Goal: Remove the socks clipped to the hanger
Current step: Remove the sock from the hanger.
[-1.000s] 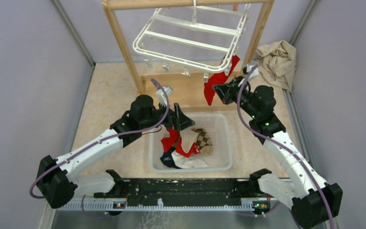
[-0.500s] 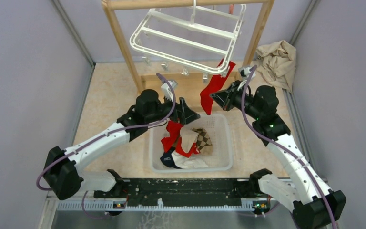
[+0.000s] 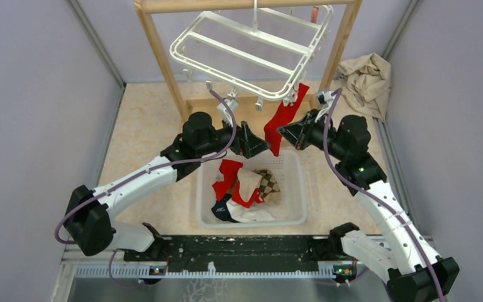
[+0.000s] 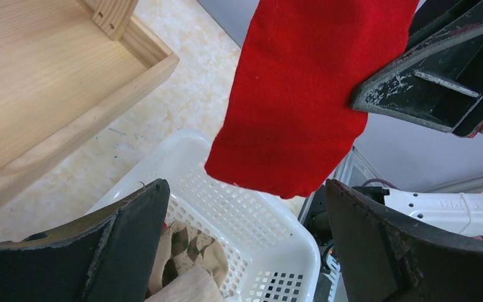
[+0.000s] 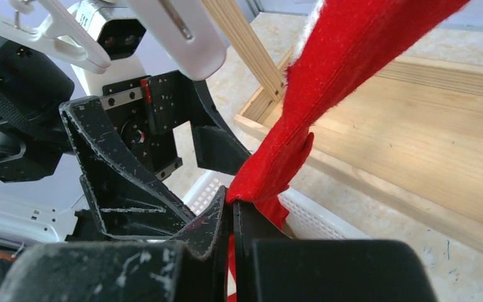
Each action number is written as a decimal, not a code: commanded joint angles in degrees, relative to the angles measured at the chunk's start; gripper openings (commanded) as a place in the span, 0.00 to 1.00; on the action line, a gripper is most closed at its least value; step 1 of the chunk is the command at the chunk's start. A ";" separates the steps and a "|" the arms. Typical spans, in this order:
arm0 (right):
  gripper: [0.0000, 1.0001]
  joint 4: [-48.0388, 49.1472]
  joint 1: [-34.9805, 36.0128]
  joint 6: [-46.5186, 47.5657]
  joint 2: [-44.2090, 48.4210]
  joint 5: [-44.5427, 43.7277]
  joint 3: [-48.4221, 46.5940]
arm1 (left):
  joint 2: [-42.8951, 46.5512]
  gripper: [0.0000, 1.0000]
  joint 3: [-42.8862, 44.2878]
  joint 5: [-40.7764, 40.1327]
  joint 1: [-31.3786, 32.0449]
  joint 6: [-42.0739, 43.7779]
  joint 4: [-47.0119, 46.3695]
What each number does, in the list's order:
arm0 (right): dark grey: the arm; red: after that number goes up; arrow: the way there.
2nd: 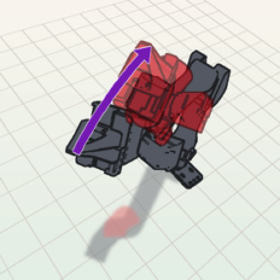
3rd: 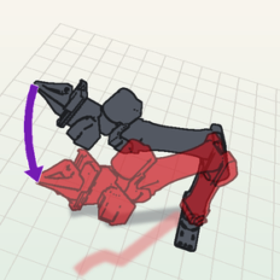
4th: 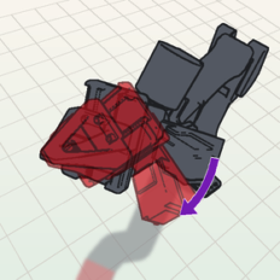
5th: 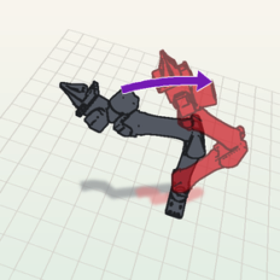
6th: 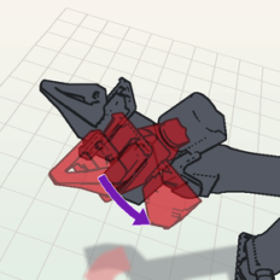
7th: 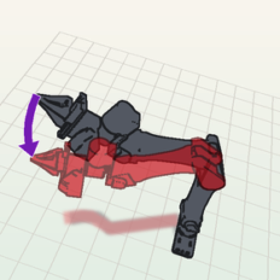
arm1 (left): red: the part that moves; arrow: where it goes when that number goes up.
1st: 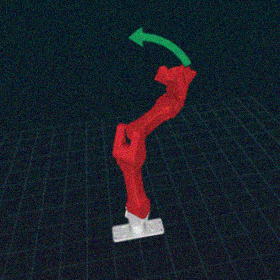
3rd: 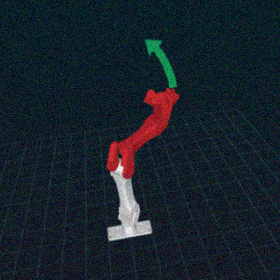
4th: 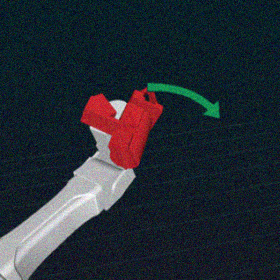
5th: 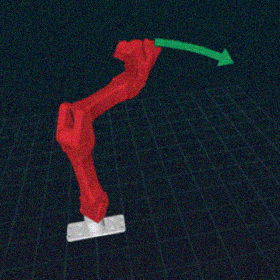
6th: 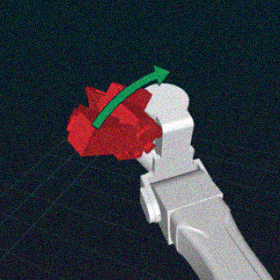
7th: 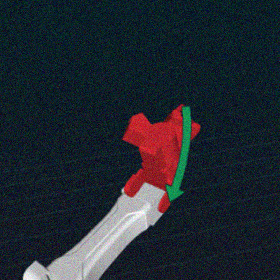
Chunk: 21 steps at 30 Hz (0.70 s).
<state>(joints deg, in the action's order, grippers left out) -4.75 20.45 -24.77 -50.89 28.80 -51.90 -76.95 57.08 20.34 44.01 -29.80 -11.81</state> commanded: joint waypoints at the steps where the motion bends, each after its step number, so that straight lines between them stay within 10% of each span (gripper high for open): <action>1: 0.00 1.30 -0.50 -2.15 2.01 0.21 -3.80 | -1.47 0.99 1.65 2.22 0.29 -0.50 -5.11; 21: 0.00 1.41 -0.52 -4.50 1.42 -0.93 -4.29 | -3.32 0.99 3.38 6.16 2.16 -2.37 -11.18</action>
<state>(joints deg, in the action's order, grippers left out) -5.63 20.45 -28.77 -49.87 28.51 -53.71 -81.23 57.56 24.95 45.74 -31.73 -20.56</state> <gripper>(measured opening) 0.011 0.989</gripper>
